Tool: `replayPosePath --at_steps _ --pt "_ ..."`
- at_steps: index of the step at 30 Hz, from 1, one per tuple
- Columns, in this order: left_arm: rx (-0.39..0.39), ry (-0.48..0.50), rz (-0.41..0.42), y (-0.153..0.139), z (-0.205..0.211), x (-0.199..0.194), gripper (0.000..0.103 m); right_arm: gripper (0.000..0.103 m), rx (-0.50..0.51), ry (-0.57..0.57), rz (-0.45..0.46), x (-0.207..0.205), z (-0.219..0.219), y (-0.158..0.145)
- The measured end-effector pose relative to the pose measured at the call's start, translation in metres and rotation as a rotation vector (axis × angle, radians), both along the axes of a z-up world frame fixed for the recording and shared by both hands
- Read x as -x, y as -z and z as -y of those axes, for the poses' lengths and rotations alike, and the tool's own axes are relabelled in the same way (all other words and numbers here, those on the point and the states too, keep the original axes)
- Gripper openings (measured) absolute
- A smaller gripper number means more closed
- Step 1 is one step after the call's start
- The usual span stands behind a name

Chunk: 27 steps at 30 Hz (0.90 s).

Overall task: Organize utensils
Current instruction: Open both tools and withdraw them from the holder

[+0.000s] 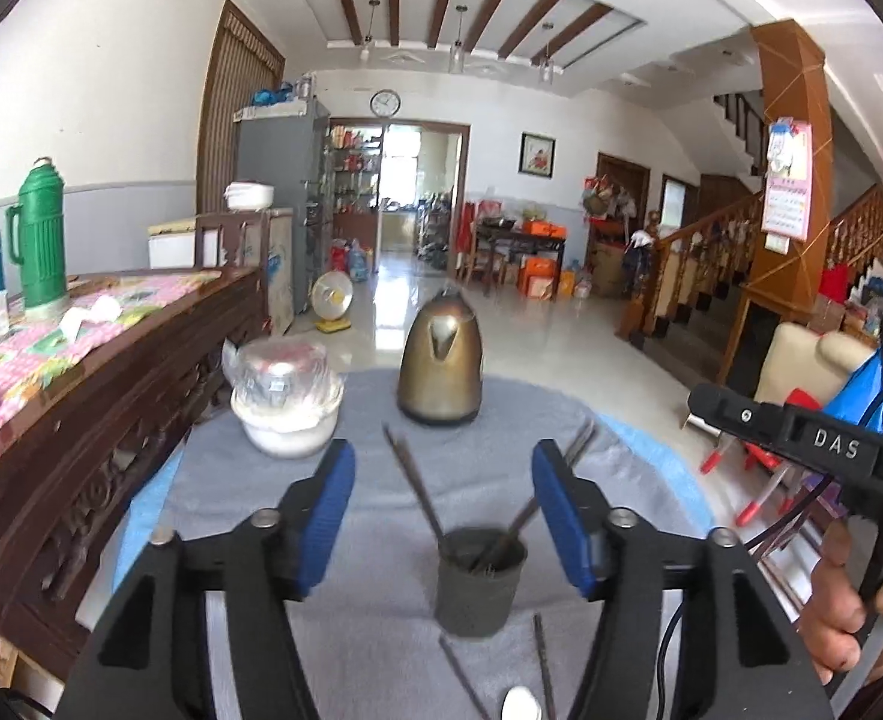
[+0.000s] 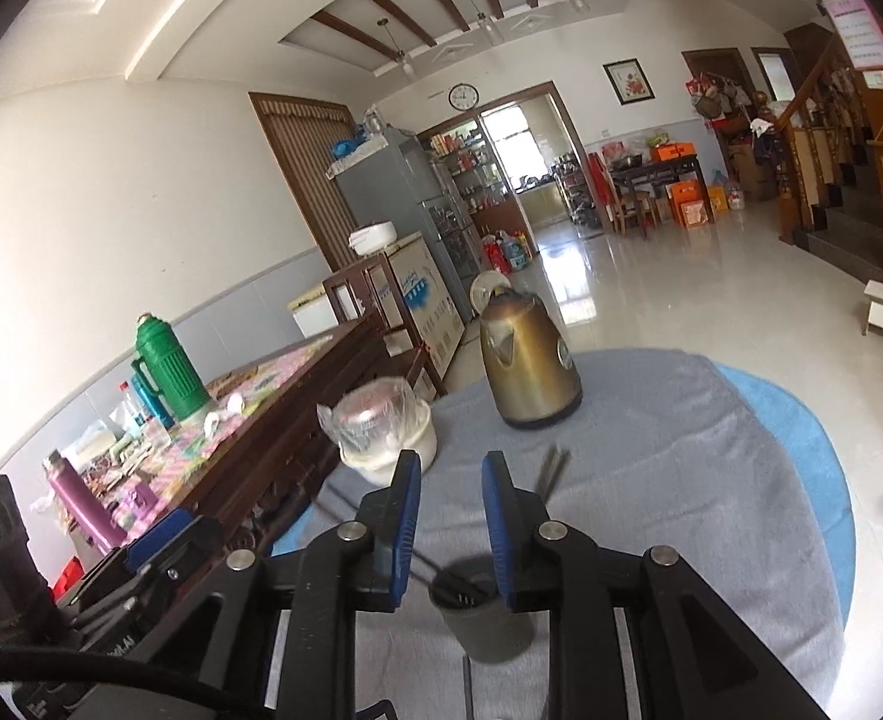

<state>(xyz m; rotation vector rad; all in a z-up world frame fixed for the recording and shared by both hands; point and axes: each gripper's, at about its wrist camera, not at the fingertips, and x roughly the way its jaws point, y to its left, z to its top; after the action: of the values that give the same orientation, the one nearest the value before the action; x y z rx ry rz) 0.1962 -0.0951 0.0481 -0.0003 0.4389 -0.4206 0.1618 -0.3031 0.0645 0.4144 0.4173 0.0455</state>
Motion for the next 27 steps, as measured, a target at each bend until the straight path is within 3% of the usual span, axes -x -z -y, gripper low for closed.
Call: replayPosePath --at_steps 4,8,12,21,24,26,27 --pt "-0.072 -0.032 -0.061 0.038 0.012 0.011 0.073 0.024 -0.017 -0.013 -0.078 0.006 -0.003 0.039" --pt "-0.119 -0.039 -0.190 0.077 0.019 0.015 0.073 0.024 -0.022 -0.009 -0.172 0.015 -0.004 0.082" --pt "-0.155 -0.066 -0.254 0.093 0.019 0.022 0.073 0.024 -0.047 -0.016 -0.259 0.024 0.000 0.115" --pt "-0.189 -0.076 -0.199 0.083 0.014 0.048 0.076 0.027 -0.056 -0.004 -0.240 0.051 -0.002 0.115" --pt "-0.194 -0.073 -0.193 0.084 0.011 0.053 0.077 0.039 -0.048 0.006 -0.232 0.060 -0.004 0.114" --pt "-0.194 -0.070 -0.196 0.087 0.009 0.054 0.077 0.054 -0.040 0.015 -0.230 0.064 -0.004 0.115" --pt "-0.197 -0.070 -0.197 0.090 0.007 0.054 0.077 0.054 -0.038 0.019 -0.229 0.065 -0.004 0.115"
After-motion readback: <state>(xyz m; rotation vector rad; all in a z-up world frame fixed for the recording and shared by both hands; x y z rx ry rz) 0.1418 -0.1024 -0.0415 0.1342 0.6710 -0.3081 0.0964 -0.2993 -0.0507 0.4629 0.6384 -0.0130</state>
